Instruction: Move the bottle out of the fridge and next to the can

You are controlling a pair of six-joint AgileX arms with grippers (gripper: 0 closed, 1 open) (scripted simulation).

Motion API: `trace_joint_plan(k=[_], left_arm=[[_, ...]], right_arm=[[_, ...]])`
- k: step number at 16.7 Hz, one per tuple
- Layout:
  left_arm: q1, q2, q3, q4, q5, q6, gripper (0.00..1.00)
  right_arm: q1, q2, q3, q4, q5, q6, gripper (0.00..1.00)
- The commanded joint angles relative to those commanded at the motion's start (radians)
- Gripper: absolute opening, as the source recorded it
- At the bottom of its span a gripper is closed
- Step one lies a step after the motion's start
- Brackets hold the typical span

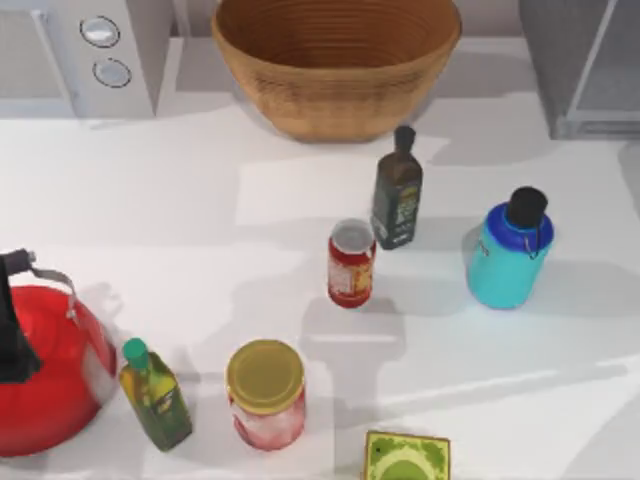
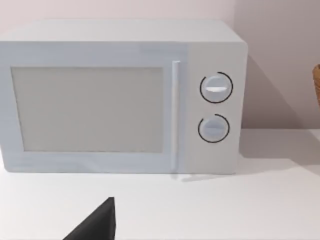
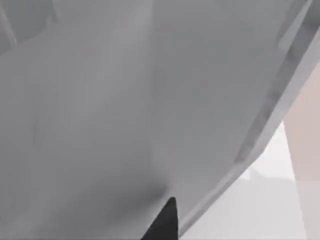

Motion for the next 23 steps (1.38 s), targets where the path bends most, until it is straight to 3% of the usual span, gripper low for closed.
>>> trace_joint_plan(k=[5, 9, 16, 23], left_arm=[[0.0, 0.0, 0.0, 0.0, 0.0, 0.0, 1.0], [0.0, 0.0, 0.0, 0.0, 0.0, 0.0, 1.0], [0.0, 0.0, 0.0, 0.0, 0.0, 0.0, 1.0], [0.0, 0.0, 0.0, 0.0, 0.0, 0.0, 1.0]], right_arm=[[0.371, -0.08, -0.119, 0.133, 0.275, 0.239, 1.0], [0.535, -0.132, -0.185, 0.208, 0.423, 0.369, 1.0], [0.535, -0.12, -0.181, 0.211, 0.447, 0.381, 1.0], [0.538, 0.118, 0.116, 0.153, 0.451, 0.381, 1.0]])
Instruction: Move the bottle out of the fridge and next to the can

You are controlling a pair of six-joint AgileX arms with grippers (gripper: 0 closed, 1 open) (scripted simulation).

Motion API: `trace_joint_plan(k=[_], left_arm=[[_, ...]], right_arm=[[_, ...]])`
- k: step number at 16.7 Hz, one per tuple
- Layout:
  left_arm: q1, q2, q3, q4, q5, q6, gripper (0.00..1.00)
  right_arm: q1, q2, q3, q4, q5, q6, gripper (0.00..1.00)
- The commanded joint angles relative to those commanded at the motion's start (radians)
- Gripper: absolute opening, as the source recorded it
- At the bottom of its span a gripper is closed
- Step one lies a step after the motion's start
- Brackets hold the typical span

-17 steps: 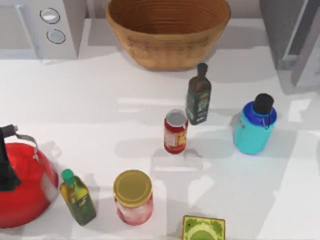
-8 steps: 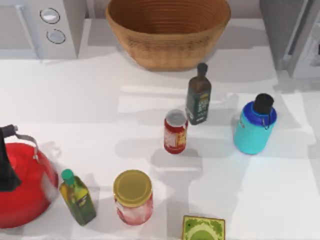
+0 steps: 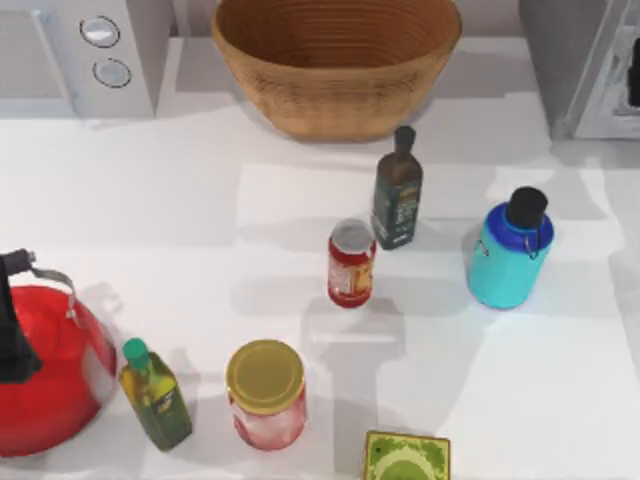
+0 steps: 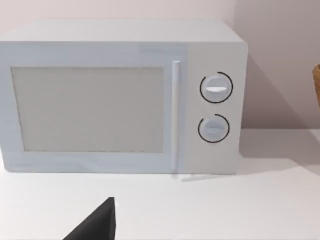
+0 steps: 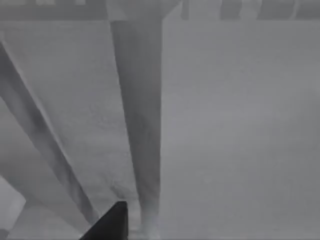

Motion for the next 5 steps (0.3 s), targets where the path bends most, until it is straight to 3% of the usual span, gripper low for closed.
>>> trace_joint_plan(k=[5], left_arm=[[0.0, 0.0, 0.0, 0.0, 0.0, 0.0, 1.0]], right_arm=[[0.0, 0.107, 0.139, -0.031, 0.003, 0.002, 1.0]])
